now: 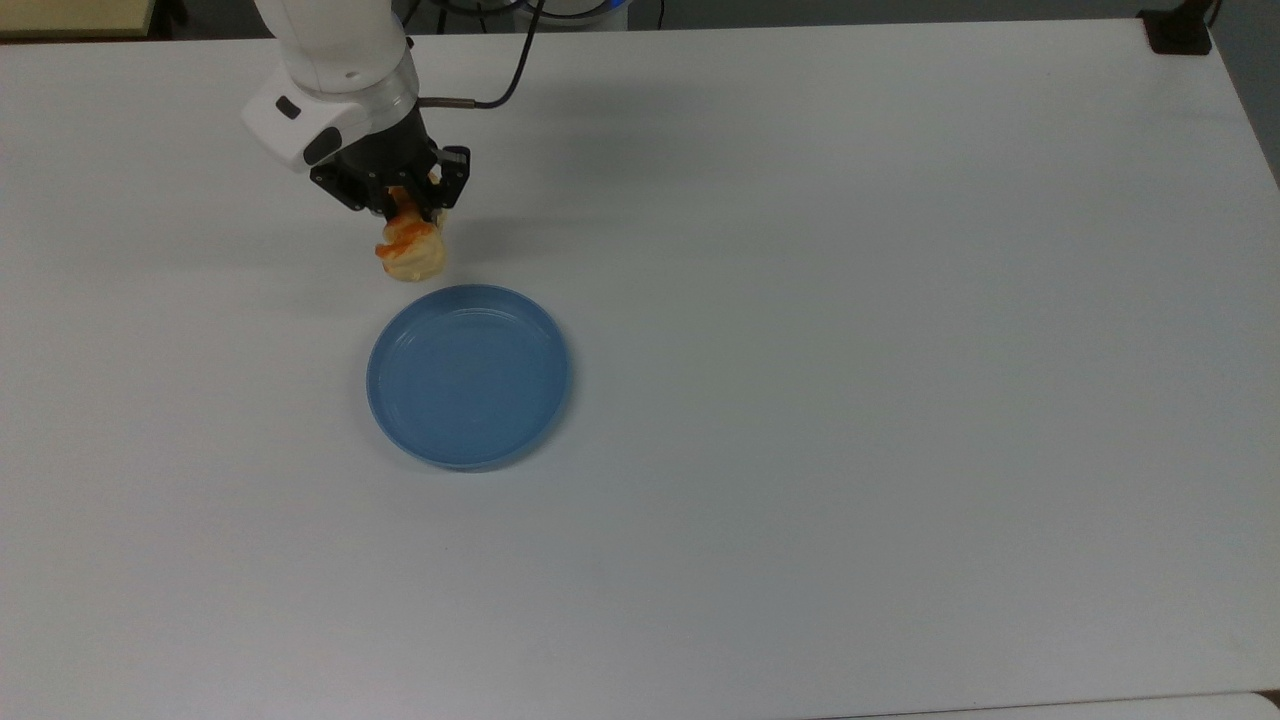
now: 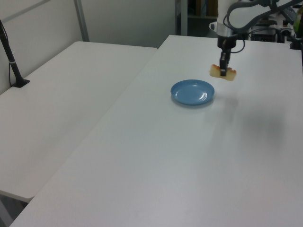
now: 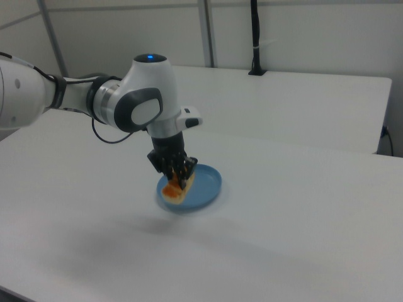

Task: Put the bread onto the plate
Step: 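Lift the bread roll and carry it toward the blue plate, then lower the bread roll onto the blue plate and release it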

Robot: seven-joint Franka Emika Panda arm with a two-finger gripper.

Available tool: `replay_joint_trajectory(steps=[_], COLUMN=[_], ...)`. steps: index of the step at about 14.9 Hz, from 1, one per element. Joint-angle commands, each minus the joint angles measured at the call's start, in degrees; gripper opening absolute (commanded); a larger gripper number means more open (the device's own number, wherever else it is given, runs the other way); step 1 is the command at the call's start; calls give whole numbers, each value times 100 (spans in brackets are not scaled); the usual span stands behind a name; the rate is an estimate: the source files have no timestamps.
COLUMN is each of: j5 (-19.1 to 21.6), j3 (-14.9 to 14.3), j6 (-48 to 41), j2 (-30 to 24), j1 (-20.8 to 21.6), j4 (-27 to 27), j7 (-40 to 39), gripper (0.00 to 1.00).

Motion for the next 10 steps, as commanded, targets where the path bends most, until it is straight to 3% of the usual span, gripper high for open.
replay_joint_trajectory(steps=[1, 3, 5, 6, 7, 8, 10], j5=[139, 112, 51, 16, -45, -98, -283], j3=[347, 480, 594, 621, 638, 639, 639], j6=[346, 382, 557, 662, 715, 725, 655], j2=[787, 1315, 1834, 1949, 1994, 1994, 1898], j1=[13, 5, 31, 48, 48, 48, 92], j4=[833, 1291, 1644, 1689, 1689, 1680, 1654], j7=[880, 1320, 1795, 1884, 1946, 1946, 1946], gripper=[33, 37, 52, 65, 90, 100, 100])
